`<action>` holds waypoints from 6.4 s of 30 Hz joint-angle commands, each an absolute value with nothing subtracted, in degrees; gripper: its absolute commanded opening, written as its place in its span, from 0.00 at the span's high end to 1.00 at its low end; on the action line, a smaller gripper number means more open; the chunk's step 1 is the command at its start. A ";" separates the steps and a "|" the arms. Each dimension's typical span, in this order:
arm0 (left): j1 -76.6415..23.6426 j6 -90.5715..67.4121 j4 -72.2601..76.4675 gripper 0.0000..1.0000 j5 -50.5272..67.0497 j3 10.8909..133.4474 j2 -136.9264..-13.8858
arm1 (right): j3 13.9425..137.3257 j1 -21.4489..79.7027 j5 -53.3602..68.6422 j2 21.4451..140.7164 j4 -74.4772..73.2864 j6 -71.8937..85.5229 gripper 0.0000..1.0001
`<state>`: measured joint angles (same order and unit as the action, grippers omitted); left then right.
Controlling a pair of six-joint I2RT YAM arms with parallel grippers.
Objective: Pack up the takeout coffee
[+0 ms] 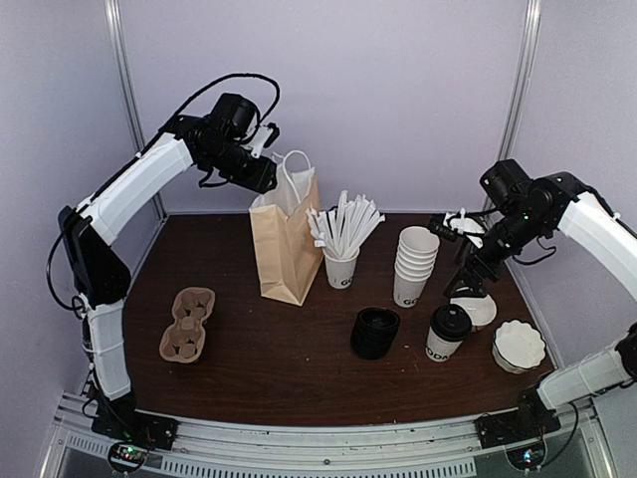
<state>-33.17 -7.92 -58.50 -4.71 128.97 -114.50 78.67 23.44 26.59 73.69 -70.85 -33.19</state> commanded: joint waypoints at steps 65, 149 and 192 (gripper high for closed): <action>-37.47 6.25 -71.07 1.00 54.94 98.99 -86.35 | 103.81 32.12 45.52 89.32 -67.73 -23.50 0.17; -21.81 -25.40 -56.58 0.50 -4.31 63.00 -93.48 | 124.01 54.92 41.49 109.91 -74.33 -23.28 1.00; -21.00 -13.88 -63.77 0.64 7.97 83.86 -64.54 | 131.45 55.55 42.48 116.87 -74.18 -22.75 1.00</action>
